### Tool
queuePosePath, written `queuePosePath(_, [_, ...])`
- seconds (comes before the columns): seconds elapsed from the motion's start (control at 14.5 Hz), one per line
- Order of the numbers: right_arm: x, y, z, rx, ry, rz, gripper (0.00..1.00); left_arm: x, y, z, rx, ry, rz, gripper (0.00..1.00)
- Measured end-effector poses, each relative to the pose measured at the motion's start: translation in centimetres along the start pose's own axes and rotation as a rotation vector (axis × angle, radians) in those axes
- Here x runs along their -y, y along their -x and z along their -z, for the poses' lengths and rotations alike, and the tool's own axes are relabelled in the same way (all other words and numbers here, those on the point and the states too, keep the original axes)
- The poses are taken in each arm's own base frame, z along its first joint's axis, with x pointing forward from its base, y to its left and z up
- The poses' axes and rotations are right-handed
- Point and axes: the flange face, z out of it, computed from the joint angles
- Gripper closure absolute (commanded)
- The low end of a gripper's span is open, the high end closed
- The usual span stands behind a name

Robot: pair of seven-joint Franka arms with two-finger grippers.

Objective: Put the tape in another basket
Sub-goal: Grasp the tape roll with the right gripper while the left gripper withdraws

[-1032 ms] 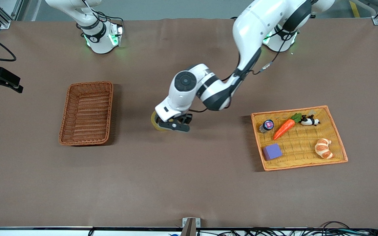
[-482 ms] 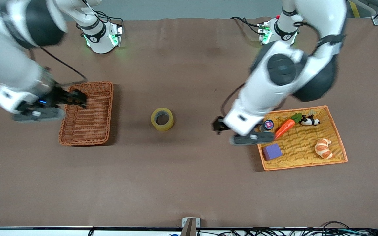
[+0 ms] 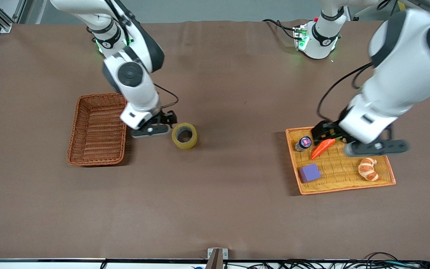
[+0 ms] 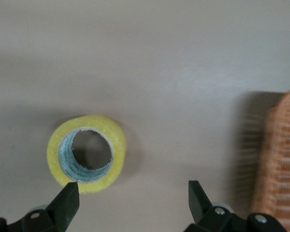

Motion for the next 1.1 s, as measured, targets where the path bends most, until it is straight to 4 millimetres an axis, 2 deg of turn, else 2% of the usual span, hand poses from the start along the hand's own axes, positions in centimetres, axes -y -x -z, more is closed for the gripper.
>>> queuePosePath(0.21, [1.2,0.2,-4.6,-0.009,0.021,0.031,0.0,4.4,1.4,2.2,-0.003,-0.039,0.015,0.0])
queuePosePath(0.48, [1.7,0.3,-8.7,-0.039,0.032,0.028,0.0,9.0,3.0,2.1,0.024,-0.076,0.017,0.0])
queuePosePath(0.83, [2.2,0.8,-11.3,-0.061,0.07,0.027,0.01,11.3,5.0,0.9,0.015,-0.086,-0.002,0.0])
queuePosePath(0.89, [2.5,1.0,-11.7,-0.068,0.073,0.028,0.04,11.9,5.4,0.7,0.002,-0.085,-0.008,0.0])
queuePosePath(0.96, [2.9,1.2,-12.1,-0.079,0.074,0.028,0.15,12.6,5.8,0.7,-0.004,-0.085,-0.011,0.0])
queuePosePath(1.1, [3.3,1.5,-12.8,-0.084,0.079,0.031,0.48,13.7,6.4,0.7,-0.007,-0.083,-0.007,0.0])
